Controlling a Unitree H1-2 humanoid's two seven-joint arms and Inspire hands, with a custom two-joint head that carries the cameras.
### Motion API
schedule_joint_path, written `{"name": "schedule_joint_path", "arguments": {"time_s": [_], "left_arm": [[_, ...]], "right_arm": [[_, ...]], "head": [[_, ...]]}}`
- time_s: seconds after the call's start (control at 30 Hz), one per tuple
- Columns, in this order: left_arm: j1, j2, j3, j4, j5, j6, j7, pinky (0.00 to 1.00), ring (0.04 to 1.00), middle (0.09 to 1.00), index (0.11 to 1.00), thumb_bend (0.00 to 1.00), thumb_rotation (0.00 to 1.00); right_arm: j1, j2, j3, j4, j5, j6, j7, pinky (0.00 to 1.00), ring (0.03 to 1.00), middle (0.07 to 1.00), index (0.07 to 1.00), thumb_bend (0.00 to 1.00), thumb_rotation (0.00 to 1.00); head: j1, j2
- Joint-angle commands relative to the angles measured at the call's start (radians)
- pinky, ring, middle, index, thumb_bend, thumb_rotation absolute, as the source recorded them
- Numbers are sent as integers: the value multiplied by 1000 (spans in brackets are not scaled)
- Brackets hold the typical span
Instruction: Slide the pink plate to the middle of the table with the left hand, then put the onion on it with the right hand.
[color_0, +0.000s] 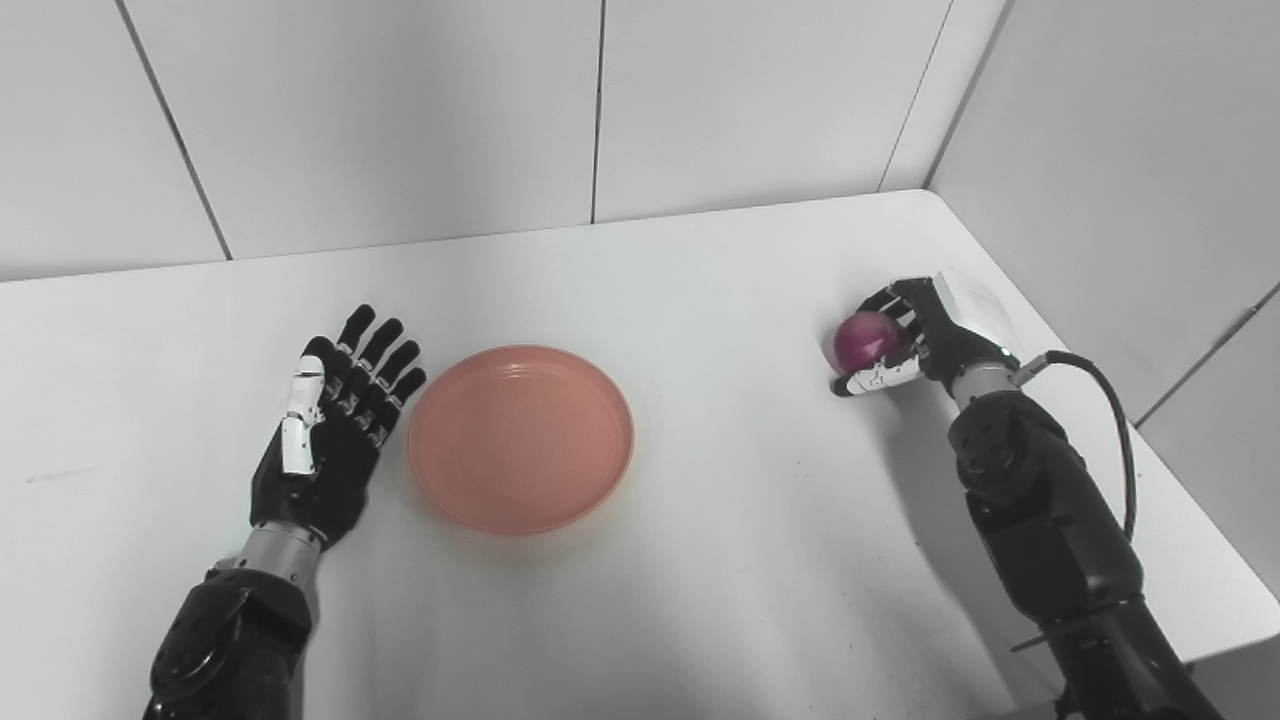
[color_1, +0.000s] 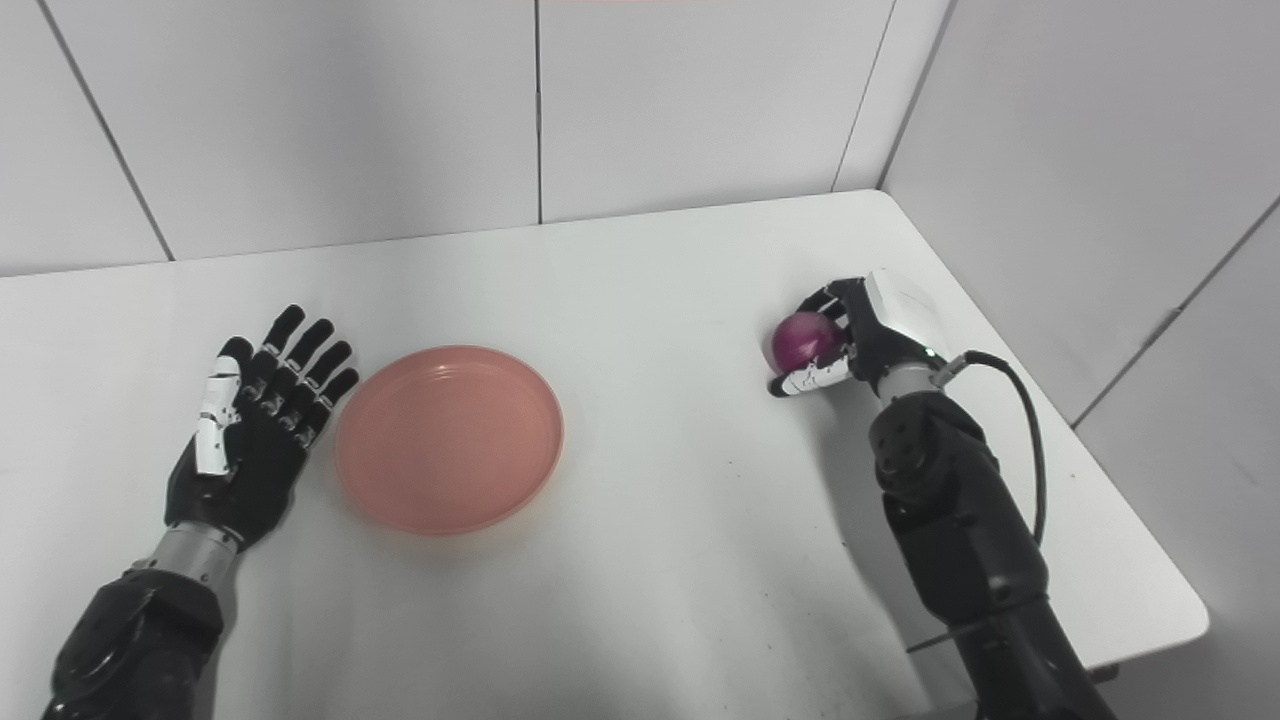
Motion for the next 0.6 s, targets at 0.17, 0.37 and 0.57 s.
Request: {"name": "schedule_joint_path", "arguments": {"time_s": [0.17,0.37,0.57], "left_arm": [[26,4,-2,12,15,40,24,954,952,967,966,473,1000],[29,-1,-1,1,14,46,34,940,945,959,959,460,1000],[29,-3,-9,1,22,36,38,948,949,962,962,456,1000]], "right_arm": [[-13,-14,-5,-116,-5,-3,-20,386,468,479,492,529,0],[-26,7,2,-199,-22,3,-9,404,482,487,488,529,0],[-48,30,13,-279,-26,1,23,400,470,476,498,528,0]], "head": [[6,4],[11,5],[22,5]]}}
